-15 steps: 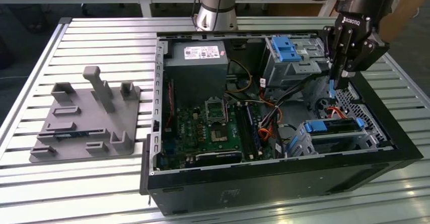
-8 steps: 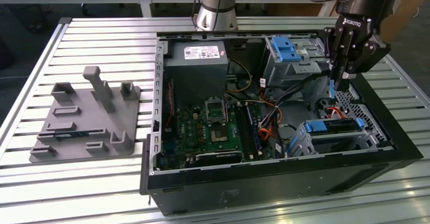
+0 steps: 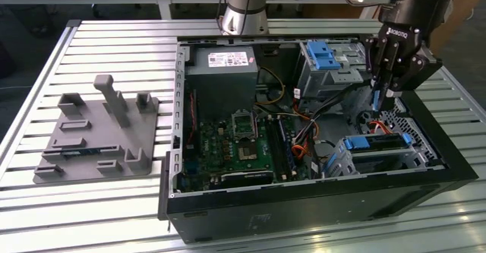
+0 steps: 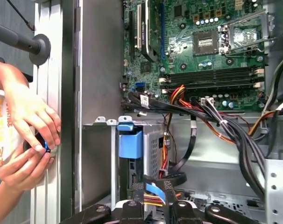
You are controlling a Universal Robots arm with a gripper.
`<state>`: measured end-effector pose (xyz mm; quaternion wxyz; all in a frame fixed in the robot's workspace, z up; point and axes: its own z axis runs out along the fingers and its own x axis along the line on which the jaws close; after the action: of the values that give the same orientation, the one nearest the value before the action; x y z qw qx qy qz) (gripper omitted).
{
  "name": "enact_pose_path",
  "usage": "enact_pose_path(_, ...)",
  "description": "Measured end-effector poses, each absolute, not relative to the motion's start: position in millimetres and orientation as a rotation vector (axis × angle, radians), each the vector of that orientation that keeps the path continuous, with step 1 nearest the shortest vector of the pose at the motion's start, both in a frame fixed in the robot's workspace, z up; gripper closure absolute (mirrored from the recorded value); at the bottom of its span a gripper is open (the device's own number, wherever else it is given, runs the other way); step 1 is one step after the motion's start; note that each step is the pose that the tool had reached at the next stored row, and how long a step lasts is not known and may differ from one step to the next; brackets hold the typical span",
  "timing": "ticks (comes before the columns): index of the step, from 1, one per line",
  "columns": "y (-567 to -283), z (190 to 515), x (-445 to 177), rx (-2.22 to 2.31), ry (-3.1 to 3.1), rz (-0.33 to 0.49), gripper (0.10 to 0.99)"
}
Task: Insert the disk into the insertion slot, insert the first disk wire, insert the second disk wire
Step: 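Insert the second disk wire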
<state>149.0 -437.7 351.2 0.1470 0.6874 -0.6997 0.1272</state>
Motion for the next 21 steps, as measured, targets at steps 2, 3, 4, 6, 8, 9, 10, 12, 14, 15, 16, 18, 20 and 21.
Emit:
enact_pose_path(2, -438.4, 349.4, 148.2, 1.979, -2.014, 0.366, 0.784)
enact_pose_path(3, -438.5, 348.6, 147.8, 1.978, -2.014, 0.366, 0.784)
enact_pose_path(4, -438.4, 348.0, 147.3, 1.978, -2.014, 0.366, 0.784)
enact_pose_path(6, -438.4, 347.2, 146.4, 1.978, -2.014, 0.367, 0.784)
enact_pose_path(8, -438.6, 346.4, 144.2, 1.978, -2.014, 0.366, 0.784)
enact_pose_path(9, -438.8, 346.0, 143.1, 1.979, -2.014, 0.366, 0.784)
enact_pose_path(10, -439.0, 345.7, 141.9, 1.978, -2.014, 0.366, 0.784)
enact_pose_path(12, -439.8, 345.0, 140.4, 1.978, -2.014, 0.366, 0.784)
enact_pose_path(14, -440.7, 344.1, 139.4, 1.979, -2.014, 0.367, 0.784)
enact_pose_path(15, -441.1, 343.6, 138.9, 1.979, -2.015, 0.368, 0.784)
enact_pose_path(16, -441.4, 343.0, 138.6, 1.979, -2.016, 0.37, 0.784)
enact_pose_path(18, -441.6, 342.1, 138.4, 1.98, -2.019, 0.376, 0.784)
enact_pose_path(20, -441.7, 341.8, 138.4, 1.982, -2.023, 0.383, 0.784)
enact_pose_path(21, -441.8, 341.7, 138.4, 1.982, -2.024, 0.384, 0.784)
